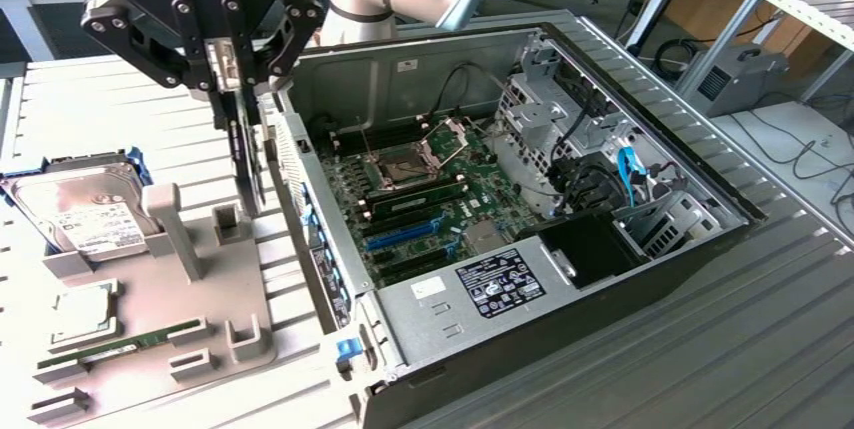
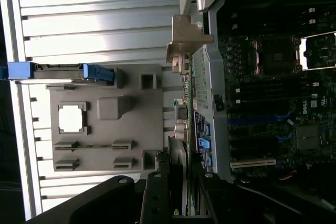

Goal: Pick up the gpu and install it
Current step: 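Pick up the gpu and move the gpu toward the slot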

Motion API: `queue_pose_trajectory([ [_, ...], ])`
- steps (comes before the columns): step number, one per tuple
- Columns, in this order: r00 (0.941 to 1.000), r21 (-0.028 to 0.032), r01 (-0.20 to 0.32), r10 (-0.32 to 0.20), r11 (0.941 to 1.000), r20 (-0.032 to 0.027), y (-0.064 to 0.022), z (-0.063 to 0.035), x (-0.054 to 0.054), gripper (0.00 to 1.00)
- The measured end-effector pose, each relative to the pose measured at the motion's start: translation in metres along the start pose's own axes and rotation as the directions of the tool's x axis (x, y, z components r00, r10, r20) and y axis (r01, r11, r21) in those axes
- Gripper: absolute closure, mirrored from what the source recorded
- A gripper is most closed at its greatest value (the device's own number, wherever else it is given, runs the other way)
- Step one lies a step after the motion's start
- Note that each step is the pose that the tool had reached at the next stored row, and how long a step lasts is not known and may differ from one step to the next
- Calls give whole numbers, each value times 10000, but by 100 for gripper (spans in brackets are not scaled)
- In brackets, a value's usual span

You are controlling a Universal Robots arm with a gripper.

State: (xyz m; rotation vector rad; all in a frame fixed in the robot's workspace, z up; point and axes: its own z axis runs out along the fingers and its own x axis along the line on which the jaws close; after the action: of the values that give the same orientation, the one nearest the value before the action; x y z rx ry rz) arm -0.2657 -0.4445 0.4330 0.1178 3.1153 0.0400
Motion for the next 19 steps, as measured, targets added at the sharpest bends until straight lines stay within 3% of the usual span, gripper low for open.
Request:
queue_pose_trajectory([
  [19,10000,6,0,0,10000,1,12,12,-160,74],
])
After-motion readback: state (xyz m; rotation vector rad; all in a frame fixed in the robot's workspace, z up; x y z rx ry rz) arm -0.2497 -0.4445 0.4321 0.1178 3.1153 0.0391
